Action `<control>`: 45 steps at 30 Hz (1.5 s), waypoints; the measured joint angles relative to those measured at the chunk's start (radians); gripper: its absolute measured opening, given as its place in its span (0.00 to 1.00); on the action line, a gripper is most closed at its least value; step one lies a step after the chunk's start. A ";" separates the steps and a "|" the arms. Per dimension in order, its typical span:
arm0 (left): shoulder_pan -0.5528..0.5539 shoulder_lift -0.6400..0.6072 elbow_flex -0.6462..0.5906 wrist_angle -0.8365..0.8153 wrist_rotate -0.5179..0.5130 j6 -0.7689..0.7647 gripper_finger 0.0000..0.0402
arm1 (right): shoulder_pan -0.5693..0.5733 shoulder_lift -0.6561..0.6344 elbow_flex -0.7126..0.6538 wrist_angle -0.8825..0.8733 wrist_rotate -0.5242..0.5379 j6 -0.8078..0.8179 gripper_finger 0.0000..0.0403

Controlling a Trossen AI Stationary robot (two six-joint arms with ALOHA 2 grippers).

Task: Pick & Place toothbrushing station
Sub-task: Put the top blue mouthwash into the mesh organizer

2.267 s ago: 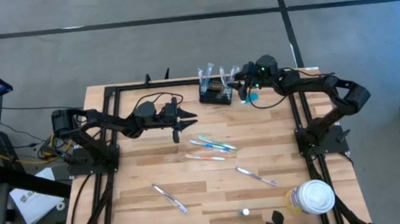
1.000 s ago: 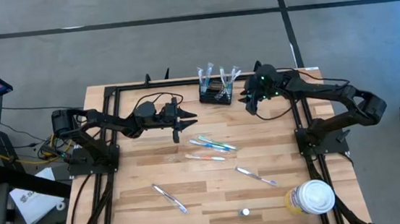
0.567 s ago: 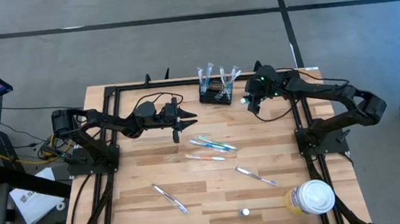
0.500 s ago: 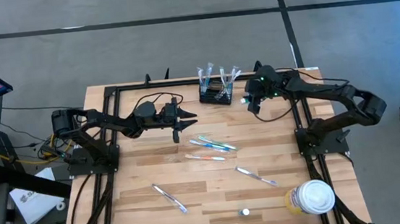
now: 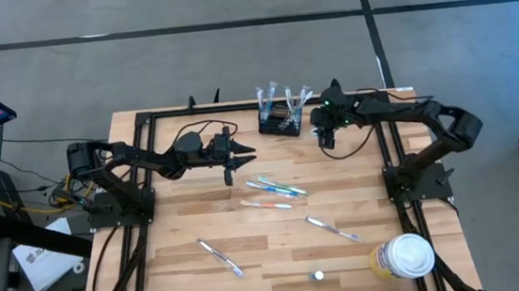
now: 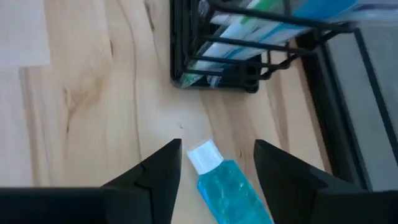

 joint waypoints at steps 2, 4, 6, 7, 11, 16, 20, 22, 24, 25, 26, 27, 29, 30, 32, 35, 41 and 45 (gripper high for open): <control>0.000 0.000 0.000 0.000 0.000 0.000 0.25 | 0.000 0.025 0.009 -0.021 0.000 -0.010 0.50; 0.000 0.000 0.000 0.000 0.000 0.000 0.25 | 0.000 0.052 0.016 -0.029 0.002 -0.017 0.52; 0.000 0.000 0.000 0.000 0.000 0.000 0.25 | 0.000 0.075 0.017 -0.025 0.016 -0.026 0.54; 0.000 0.000 0.000 0.000 0.000 0.000 0.25 | 0.000 0.087 0.017 -0.026 0.023 -0.041 0.55; 0.000 0.000 0.000 0.000 0.000 0.000 0.25 | 0.000 0.106 0.017 -0.025 0.040 -0.067 0.57; 0.000 0.000 0.000 -0.001 0.000 0.000 0.25 | 0.000 0.111 0.018 -0.018 0.046 -0.083 0.57; 0.000 0.000 0.000 -0.004 0.000 0.001 0.25 | 0.005 0.111 0.018 -0.015 0.048 -0.094 0.56; 0.000 0.000 0.000 -0.004 0.000 0.000 0.25 | 0.008 0.111 0.018 -0.015 0.048 -0.096 0.56; 0.000 0.000 0.000 -0.004 0.000 0.000 0.25 | 0.008 0.113 0.018 -0.011 0.048 -0.096 0.56; 0.000 0.000 0.000 -0.004 0.000 0.001 0.25 | 0.008 0.122 0.018 -0.001 0.048 -0.096 0.56; 0.000 0.000 0.000 -0.005 0.000 0.000 0.25 | 0.008 0.135 0.018 0.009 0.048 -0.096 0.56; 0.000 0.000 0.000 -0.005 0.000 0.000 0.25 | 0.008 0.146 0.018 0.012 0.048 -0.096 0.56; 0.000 0.000 0.000 -0.006 0.000 0.000 0.25 | 0.007 0.178 0.024 0.010 0.049 -0.104 0.56; 0.000 0.000 0.000 -0.006 0.000 0.000 0.25 | 0.008 0.194 0.031 0.007 0.052 -0.113 0.56; 0.000 0.000 0.000 -0.007 0.000 0.001 0.25 | 0.015 0.219 0.046 0.001 0.079 -0.119 0.56; 0.000 0.000 0.000 -0.007 0.000 0.001 0.25 | 0.015 0.240 0.064 -0.001 0.089 -0.114 0.56; 0.000 0.000 0.000 -0.008 0.000 0.001 0.25 | 0.021 0.237 0.086 -0.045 0.111 -0.119 0.53; 0.000 0.000 0.000 -0.011 0.000 0.001 0.25 | 0.021 0.235 0.091 -0.062 0.115 -0.133 0.49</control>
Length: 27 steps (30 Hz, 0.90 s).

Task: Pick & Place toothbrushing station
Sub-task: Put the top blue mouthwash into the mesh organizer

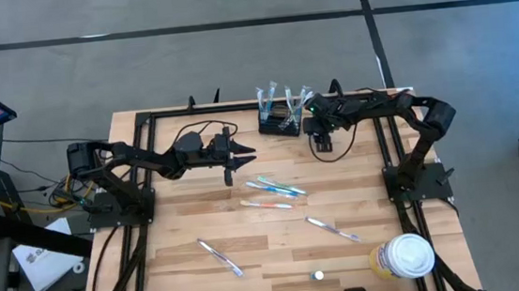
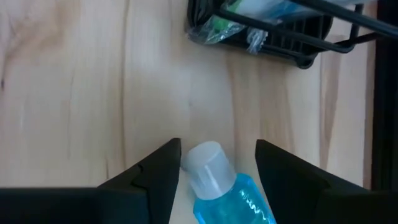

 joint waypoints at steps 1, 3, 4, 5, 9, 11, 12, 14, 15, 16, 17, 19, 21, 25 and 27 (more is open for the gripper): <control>0.000 0.000 0.000 -0.001 0.000 0.000 0.25 | 0.000 0.000 0.000 -0.002 0.001 -0.008 0.48; 0.000 0.000 0.000 -0.002 0.000 0.000 0.25 | 0.000 0.000 0.000 -0.006 0.008 -0.013 0.46; 0.000 0.000 0.000 -0.004 0.000 0.000 0.25 | 0.000 0.000 0.000 -0.008 0.015 -0.013 0.45; 0.000 0.000 0.000 -0.004 0.000 0.000 0.25 | 0.002 0.000 0.000 -0.009 0.022 -0.013 0.44; 0.000 0.000 0.000 -0.004 0.000 0.000 0.25 | 0.007 0.000 0.000 -0.013 0.030 -0.017 0.41; 0.000 0.000 0.000 -0.004 0.000 0.000 0.25 | 0.007 0.000 -0.001 -0.014 0.030 -0.028 0.39; 0.000 0.000 0.000 -0.004 0.000 0.000 0.25 | 0.008 0.000 -0.001 -0.014 0.030 -0.028 0.38; 0.000 0.000 0.000 -0.004 0.000 0.000 0.25 | 0.018 0.000 -0.002 -0.013 0.035 -0.029 0.35; 0.000 0.000 0.000 -0.004 0.000 0.000 0.25 | 0.022 0.000 -0.002 -0.013 0.040 -0.032 0.32; 0.000 0.000 0.000 -0.004 0.000 0.000 0.25 | 0.026 0.000 -0.002 -0.013 0.042 -0.033 0.30; 0.000 0.000 0.000 -0.004 0.000 0.000 0.25 | 0.029 0.000 -0.002 -0.013 0.042 -0.034 0.28; 0.000 0.000 0.000 -0.004 0.000 0.000 0.25 | 0.036 -0.001 -0.002 -0.012 0.047 -0.034 0.23; 0.000 0.000 0.000 -0.004 0.000 0.000 0.25 | 0.041 -0.001 -0.002 -0.012 0.050 -0.034 0.20; 0.000 0.000 0.000 -0.007 0.000 0.000 0.25 | 0.043 -0.001 -0.002 -0.005 0.049 -0.003 0.19; 0.000 0.000 0.000 -0.010 0.000 0.000 0.25 | 0.042 -0.001 -0.002 -0.004 0.048 0.017 0.19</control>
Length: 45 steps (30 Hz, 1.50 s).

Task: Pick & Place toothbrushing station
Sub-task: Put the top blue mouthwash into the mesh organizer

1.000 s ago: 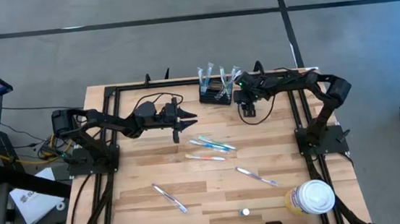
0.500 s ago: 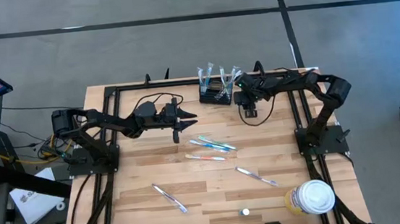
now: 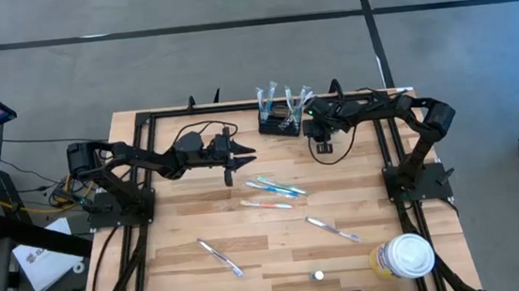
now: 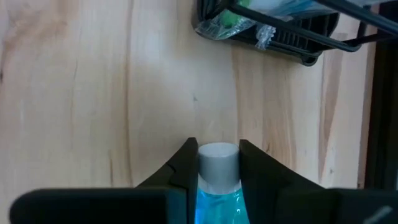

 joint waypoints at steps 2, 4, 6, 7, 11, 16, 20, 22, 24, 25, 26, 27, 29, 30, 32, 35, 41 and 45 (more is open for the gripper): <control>0.000 0.000 0.000 -0.001 0.000 0.000 0.25 | 0.000 0.000 0.000 0.001 -0.003 0.013 0.19; 0.000 0.000 0.000 -0.001 0.000 0.000 0.25 | 0.000 -0.001 0.000 0.001 -0.006 0.021 0.19; 0.000 0.000 0.000 -0.001 0.000 0.000 0.25 | 0.000 -0.001 0.000 0.001 -0.006 0.023 0.19; 0.000 0.000 0.000 -0.001 0.000 0.000 0.25 | 0.000 -0.002 0.000 0.001 -0.007 0.027 0.19; 0.000 0.000 0.000 -0.001 0.000 0.000 0.25 | 0.000 -0.009 -0.001 -0.013 -0.015 0.058 0.19; 0.000 0.000 0.000 -0.001 0.000 0.000 0.25 | 0.003 -0.054 -0.004 -0.038 -0.026 0.081 0.19; 0.000 0.000 0.000 -0.001 0.000 0.000 0.25 | 0.003 -0.112 -0.004 -0.052 -0.061 0.107 0.19; 0.000 0.000 0.000 -0.001 0.000 0.000 0.25 | 0.005 -0.148 -0.004 -0.056 -0.082 0.119 0.19; 0.000 0.000 0.000 -0.001 0.000 0.000 0.25 | 0.009 -0.181 -0.003 -0.064 -0.094 0.133 0.19; 0.000 0.000 0.000 -0.001 0.000 0.000 0.25 | 0.012 -0.198 -0.003 -0.067 -0.101 0.141 0.19; 0.000 0.000 0.000 -0.001 0.000 0.000 0.25 | 0.017 -0.215 -0.003 -0.068 -0.103 0.148 0.19; 0.000 0.000 0.000 -0.001 0.000 0.000 0.25 | 0.022 -0.233 -0.003 -0.068 -0.104 0.158 0.19; 0.000 0.000 0.000 -0.001 0.000 0.000 0.25 | 0.035 -0.268 -0.003 -0.068 -0.107 0.172 0.19; 0.000 0.000 0.000 -0.001 0.000 0.000 0.25 | 0.041 -0.286 -0.002 -0.068 -0.119 0.174 0.19; 0.000 0.000 0.000 -0.001 0.000 0.000 0.25 | 0.054 -0.318 -0.002 -0.067 -0.152 0.187 0.19; 0.000 0.000 0.000 0.000 0.000 0.000 0.25 | 0.074 -0.363 -0.002 -0.058 -0.185 0.212 0.19; 0.000 0.000 0.000 0.039 0.000 0.000 0.25 | 0.116 -0.427 -0.002 -0.007 -0.227 0.255 0.19; 0.000 0.000 0.014 0.075 0.000 0.000 0.25 | 0.136 -0.440 -0.002 0.073 -0.338 0.271 0.19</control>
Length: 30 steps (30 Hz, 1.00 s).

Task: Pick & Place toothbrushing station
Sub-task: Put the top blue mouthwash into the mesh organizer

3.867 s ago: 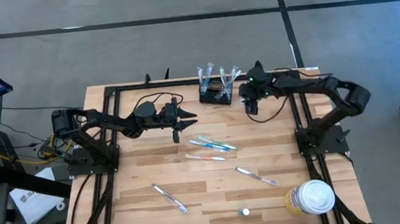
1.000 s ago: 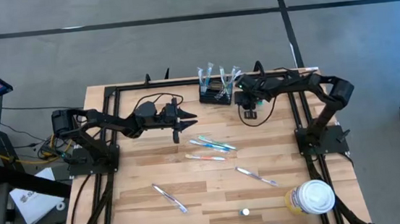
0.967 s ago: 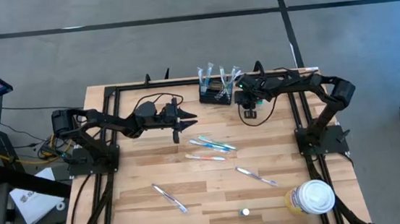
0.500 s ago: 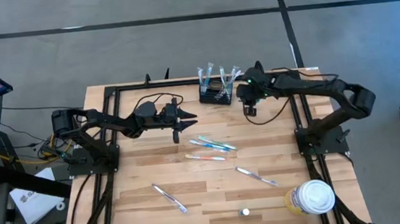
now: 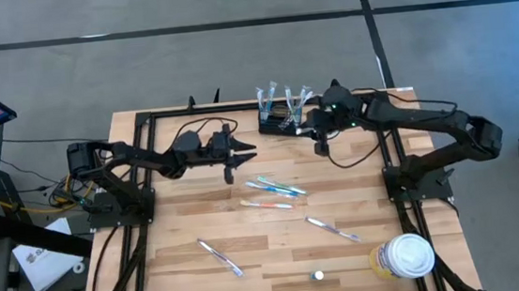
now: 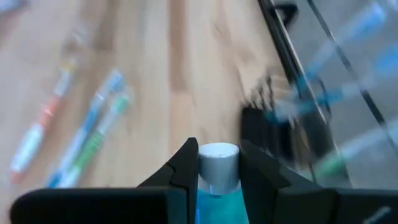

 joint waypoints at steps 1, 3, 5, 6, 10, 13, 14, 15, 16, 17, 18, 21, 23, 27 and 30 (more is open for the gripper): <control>0.000 0.000 0.008 0.002 0.000 0.000 0.25 | 0.005 0.000 0.000 0.020 -0.020 0.000 0.19; 0.000 0.000 0.026 0.002 0.000 0.000 0.25 | 0.014 0.000 0.000 0.054 -0.029 0.005 0.19; 0.000 0.000 0.040 0.002 0.000 0.007 0.25 | 0.020 0.000 0.001 0.089 -0.035 0.019 0.19; 0.000 0.000 0.046 0.002 0.000 0.019 0.25 | 0.022 0.000 0.001 0.102 -0.050 0.022 0.19; -0.002 0.000 0.068 0.002 0.000 0.054 0.25 | 0.032 0.000 0.001 0.172 -0.108 0.048 0.19; -0.002 0.000 0.080 0.001 0.001 0.056 0.25 | 0.041 0.000 0.001 0.225 -0.138 0.075 0.19; -0.002 0.000 0.083 0.001 0.000 0.056 0.25 | 0.045 0.000 0.001 0.245 -0.152 0.082 0.19; -0.002 0.000 0.086 0.001 0.000 0.056 0.25 | 0.049 0.000 0.001 0.267 -0.164 0.090 0.19; -0.002 0.000 0.089 0.001 0.001 0.056 0.25 | 0.053 0.000 0.002 0.289 -0.180 0.098 0.19; -0.002 0.000 0.092 0.001 0.001 0.056 0.25 | 0.059 0.000 0.001 0.312 -0.188 0.107 0.19; -0.002 0.000 0.095 0.001 0.001 0.057 0.25 | 0.065 0.000 0.002 0.333 -0.203 0.111 0.19; -0.002 0.000 0.103 0.001 0.028 0.078 0.25 | 0.089 0.000 0.002 0.383 -0.216 0.112 0.19; -0.002 0.000 0.112 0.000 0.041 0.089 0.25 | 0.105 0.000 0.002 0.412 -0.218 0.112 0.19; -0.002 0.002 0.137 0.001 0.046 0.103 0.25 | 0.136 0.000 0.002 0.455 -0.218 0.111 0.19; -0.002 0.003 0.155 -0.001 0.064 0.105 0.25 | 0.149 0.000 0.002 0.474 -0.218 0.111 0.19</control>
